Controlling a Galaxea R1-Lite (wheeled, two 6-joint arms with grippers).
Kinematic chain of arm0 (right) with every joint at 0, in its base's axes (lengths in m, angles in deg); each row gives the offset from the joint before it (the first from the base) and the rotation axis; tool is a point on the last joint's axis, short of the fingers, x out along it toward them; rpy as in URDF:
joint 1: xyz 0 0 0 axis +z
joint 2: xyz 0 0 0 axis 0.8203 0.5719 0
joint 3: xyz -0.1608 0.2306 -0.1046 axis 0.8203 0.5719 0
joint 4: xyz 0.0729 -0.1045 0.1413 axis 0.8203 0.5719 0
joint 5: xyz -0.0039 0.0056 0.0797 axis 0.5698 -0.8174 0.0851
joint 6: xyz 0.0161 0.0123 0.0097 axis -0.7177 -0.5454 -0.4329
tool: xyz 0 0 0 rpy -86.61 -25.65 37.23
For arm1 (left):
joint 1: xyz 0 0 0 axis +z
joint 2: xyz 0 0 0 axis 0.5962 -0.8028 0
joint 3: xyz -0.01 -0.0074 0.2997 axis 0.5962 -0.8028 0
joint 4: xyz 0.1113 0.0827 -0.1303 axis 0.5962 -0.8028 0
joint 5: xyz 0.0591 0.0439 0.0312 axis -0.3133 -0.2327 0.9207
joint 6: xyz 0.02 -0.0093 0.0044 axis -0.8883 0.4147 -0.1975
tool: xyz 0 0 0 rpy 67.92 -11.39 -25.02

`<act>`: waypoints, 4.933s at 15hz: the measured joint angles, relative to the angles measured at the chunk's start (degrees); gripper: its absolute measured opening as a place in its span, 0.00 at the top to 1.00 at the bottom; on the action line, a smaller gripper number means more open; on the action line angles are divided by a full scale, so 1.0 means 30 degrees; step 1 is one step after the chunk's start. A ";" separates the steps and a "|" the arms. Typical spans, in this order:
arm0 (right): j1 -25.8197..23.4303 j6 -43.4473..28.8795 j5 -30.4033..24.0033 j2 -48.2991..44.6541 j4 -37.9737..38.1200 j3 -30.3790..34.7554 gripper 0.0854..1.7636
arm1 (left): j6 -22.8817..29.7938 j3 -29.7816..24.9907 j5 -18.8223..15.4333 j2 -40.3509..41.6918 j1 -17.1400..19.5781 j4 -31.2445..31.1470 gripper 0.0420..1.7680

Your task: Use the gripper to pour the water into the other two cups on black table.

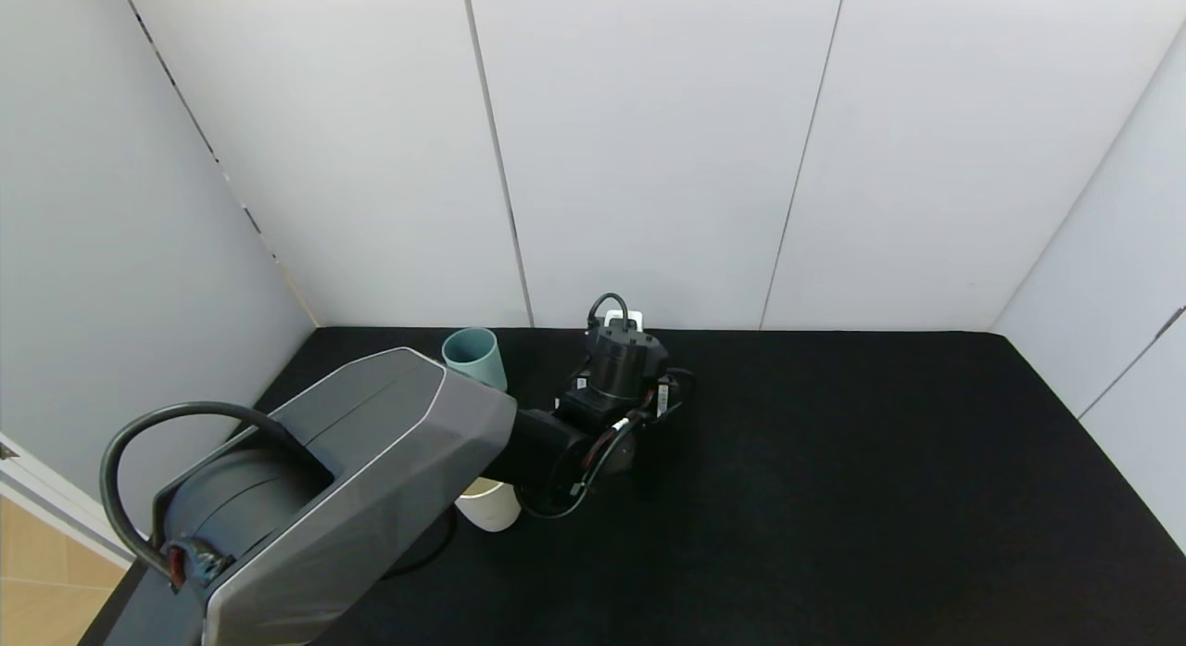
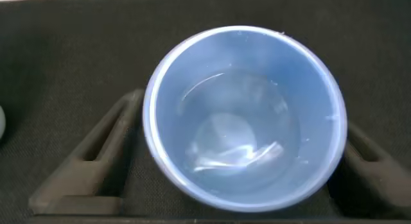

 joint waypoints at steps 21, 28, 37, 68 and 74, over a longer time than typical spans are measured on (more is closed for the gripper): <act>0.0000 0.0004 -0.0008 0.0000 0.0000 0.0000 0.03 | -0.0284 -0.0081 0.0049 0.3336 0.0110 -0.2727 0.29; 0.0000 0.0000 -0.0008 0.0000 0.0000 0.0000 0.03 | -0.0967 -0.0610 -0.0016 0.7168 0.1353 -0.5713 0.29; 0.0000 0.0000 -0.0008 0.0000 0.0000 0.0000 0.03 | -0.2113 -0.2645 -0.4563 1.1439 0.5348 -0.7274 0.30; 0.0000 0.0000 0.0000 0.0000 0.0000 0.0000 0.03 | -1.1362 -0.2861 -1.3564 0.8481 1.3101 -0.8562 0.30; 0.0000 0.0000 0.0000 0.0000 0.0000 0.0000 0.03 | -1.2585 -0.2235 -1.3438 0.7774 1.3060 -0.8773 0.30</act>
